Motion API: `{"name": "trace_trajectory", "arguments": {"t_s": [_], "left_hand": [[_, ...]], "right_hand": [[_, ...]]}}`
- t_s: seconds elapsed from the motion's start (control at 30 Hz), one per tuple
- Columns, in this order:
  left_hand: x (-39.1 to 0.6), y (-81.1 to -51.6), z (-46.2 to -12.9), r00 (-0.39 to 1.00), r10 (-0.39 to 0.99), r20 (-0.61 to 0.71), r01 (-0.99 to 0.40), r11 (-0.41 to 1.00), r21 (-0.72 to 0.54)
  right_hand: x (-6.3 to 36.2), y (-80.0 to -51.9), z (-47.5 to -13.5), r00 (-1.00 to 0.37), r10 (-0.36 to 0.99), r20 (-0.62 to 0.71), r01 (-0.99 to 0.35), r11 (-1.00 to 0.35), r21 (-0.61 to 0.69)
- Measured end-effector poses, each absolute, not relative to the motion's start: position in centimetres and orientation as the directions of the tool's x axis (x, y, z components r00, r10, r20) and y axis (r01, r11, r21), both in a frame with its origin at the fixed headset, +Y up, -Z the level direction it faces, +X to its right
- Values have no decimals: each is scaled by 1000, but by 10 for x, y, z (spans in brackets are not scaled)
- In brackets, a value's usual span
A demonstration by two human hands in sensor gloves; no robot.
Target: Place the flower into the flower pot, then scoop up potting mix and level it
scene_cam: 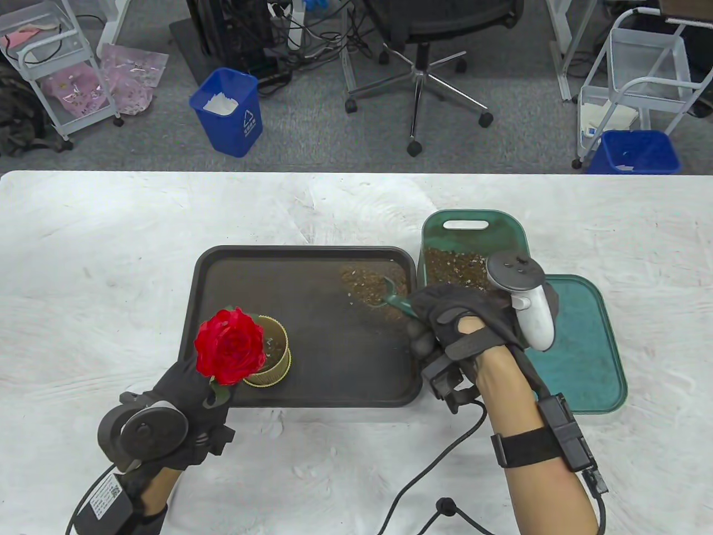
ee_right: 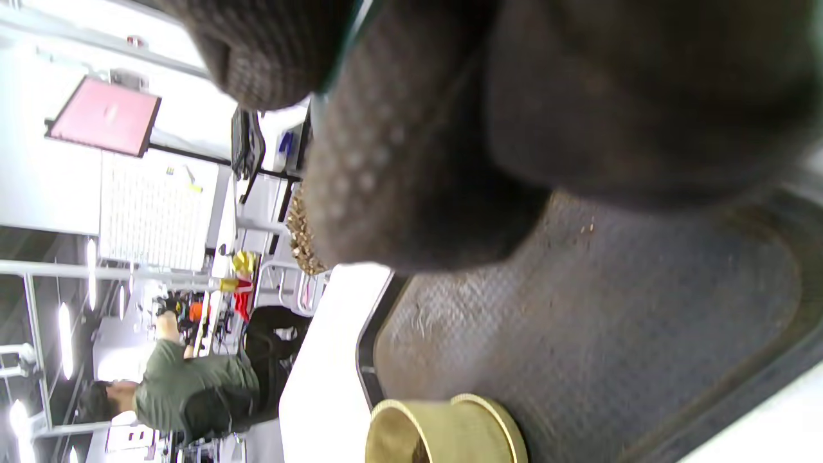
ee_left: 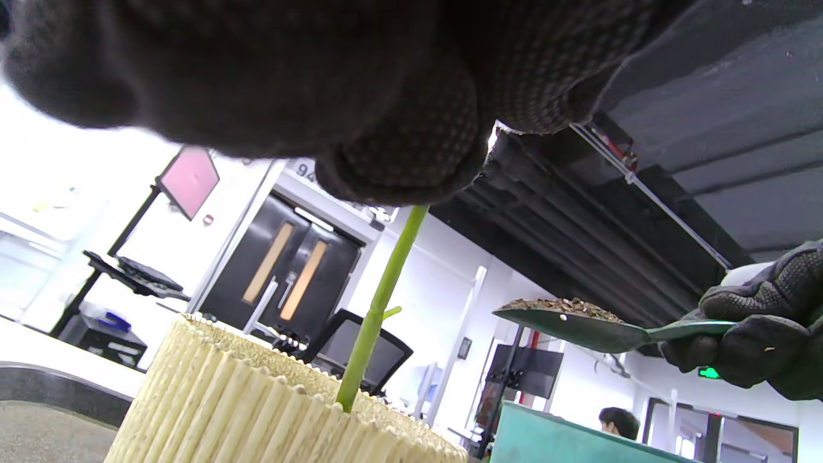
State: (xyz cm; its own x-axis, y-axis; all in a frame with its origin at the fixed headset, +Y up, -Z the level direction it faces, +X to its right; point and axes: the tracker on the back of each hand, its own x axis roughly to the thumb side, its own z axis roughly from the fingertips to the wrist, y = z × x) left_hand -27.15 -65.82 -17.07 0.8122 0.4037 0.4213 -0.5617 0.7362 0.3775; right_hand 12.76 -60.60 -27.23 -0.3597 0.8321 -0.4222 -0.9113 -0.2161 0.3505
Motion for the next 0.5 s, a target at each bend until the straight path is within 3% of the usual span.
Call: {"name": "trace_trajectory", "arguments": {"t_s": [0.3,0.5], "left_hand": [[-272,-658,-171,812,406,419,-562,735,378],[-272,-657,-171,812,404,421,-562,736,378]], "right_hand": [[71,-616,-268,-506,788,-350,-818,-309,484],[33,-639,-270,-558,758,-338,-779,-337,529]]}}
